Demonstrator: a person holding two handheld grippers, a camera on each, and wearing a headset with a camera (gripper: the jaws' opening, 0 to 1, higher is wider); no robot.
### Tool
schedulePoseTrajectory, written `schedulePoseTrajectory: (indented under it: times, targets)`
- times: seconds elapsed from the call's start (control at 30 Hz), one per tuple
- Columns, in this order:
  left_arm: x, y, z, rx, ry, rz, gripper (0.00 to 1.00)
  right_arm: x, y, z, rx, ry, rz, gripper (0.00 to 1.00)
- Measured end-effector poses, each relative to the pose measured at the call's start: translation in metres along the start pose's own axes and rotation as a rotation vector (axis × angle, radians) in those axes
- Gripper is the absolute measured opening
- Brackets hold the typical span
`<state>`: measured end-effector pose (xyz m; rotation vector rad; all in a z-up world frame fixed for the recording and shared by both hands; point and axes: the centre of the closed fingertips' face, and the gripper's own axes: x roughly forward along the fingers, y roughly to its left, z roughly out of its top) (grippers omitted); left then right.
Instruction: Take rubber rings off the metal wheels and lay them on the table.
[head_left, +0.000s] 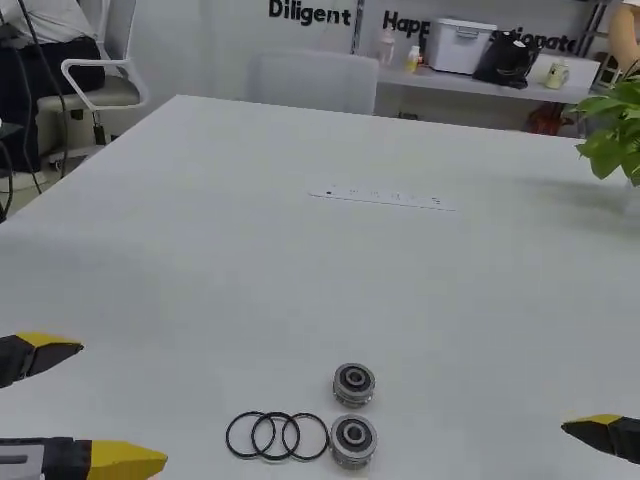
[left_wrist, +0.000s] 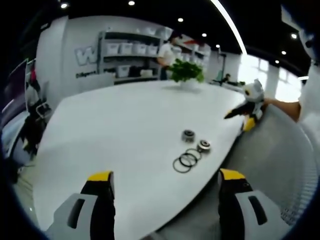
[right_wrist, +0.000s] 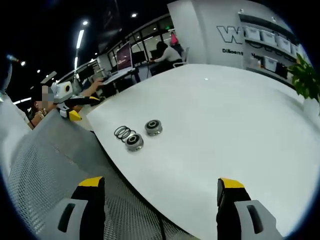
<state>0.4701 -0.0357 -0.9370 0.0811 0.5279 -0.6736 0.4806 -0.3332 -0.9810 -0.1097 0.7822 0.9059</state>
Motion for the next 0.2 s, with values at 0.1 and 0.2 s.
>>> schedulePoseTrajectory:
  times: [0.1, 0.2]
  targets:
    - [-0.0013, 0.0017, -0.0009, -0.011, -0.002, 0.009, 0.85, 0.0004, 0.0004, -0.0015, -0.015, 0.016, -0.006, 0.92]
    - [-0.0028, 0.0024, -0.001, -0.012, -0.005, 0.016, 0.83, 0.0003, 0.0004, -0.0022, -0.013, 0.022, -0.01, 0.91]
